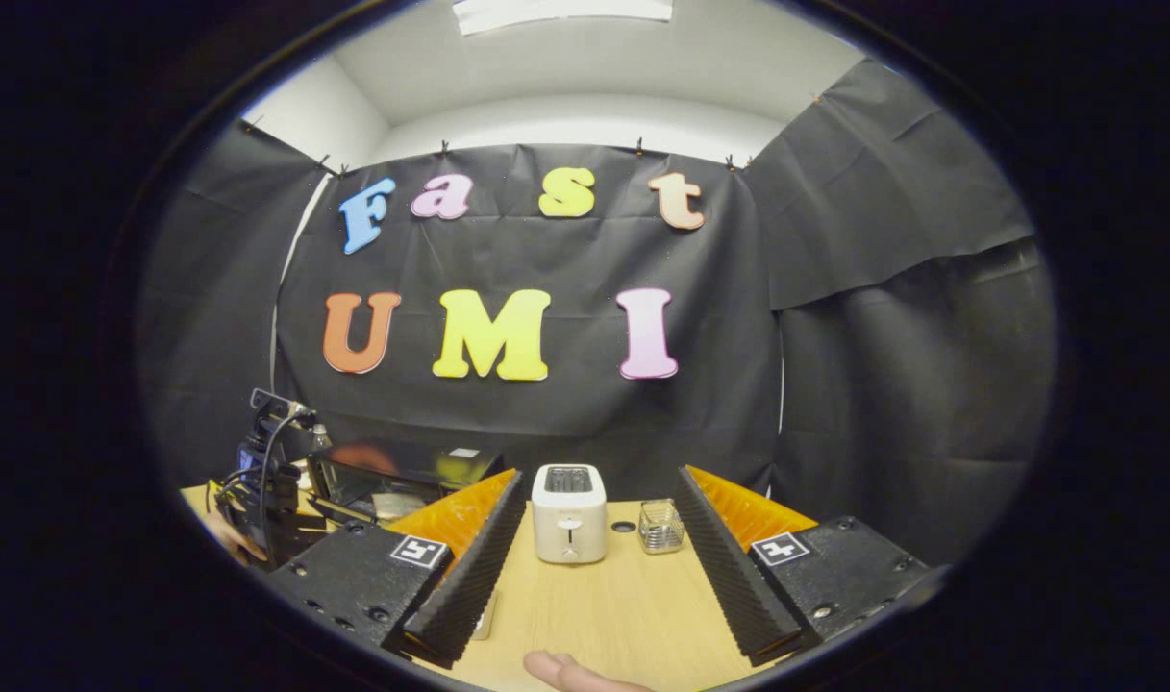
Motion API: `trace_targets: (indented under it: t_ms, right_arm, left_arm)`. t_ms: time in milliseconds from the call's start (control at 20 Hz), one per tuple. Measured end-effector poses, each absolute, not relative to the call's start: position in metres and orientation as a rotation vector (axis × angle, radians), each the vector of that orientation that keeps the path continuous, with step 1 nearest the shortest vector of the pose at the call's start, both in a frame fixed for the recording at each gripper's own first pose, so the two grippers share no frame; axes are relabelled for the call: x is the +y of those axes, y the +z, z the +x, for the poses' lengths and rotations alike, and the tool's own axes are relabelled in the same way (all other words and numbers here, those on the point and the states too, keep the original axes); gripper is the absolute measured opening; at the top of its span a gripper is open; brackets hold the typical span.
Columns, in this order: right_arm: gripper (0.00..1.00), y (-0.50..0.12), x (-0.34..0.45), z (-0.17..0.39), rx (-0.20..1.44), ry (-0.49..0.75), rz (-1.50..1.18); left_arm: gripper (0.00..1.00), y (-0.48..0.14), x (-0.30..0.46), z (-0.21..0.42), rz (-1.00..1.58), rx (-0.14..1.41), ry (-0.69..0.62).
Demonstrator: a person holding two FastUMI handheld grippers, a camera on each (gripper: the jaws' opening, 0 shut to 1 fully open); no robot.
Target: Open the electric oven with the left hand, put the food in, and close the electric oven.
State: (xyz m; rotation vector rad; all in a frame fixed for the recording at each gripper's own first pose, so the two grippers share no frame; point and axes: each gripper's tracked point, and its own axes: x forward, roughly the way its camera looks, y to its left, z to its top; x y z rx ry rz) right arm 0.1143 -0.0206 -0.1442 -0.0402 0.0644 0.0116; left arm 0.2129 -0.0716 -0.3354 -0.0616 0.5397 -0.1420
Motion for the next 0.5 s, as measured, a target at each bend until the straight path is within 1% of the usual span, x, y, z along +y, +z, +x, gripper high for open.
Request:
trace_targets:
  t_ms: [300, 500]
  right_arm:
    - [1.0, -0.147, -0.025, 0.112, 0.078, -0.003, -0.045]
    - [1.0, -0.141, -0.029, 0.102, 0.063, -0.012, -0.061]
  left_arm:
    - [0.95, -0.299, -0.065, 0.254, -0.102, 0.453, -0.12]
    - [0.95, -0.284, -0.064, 0.243, -0.111, 0.416, -0.122]
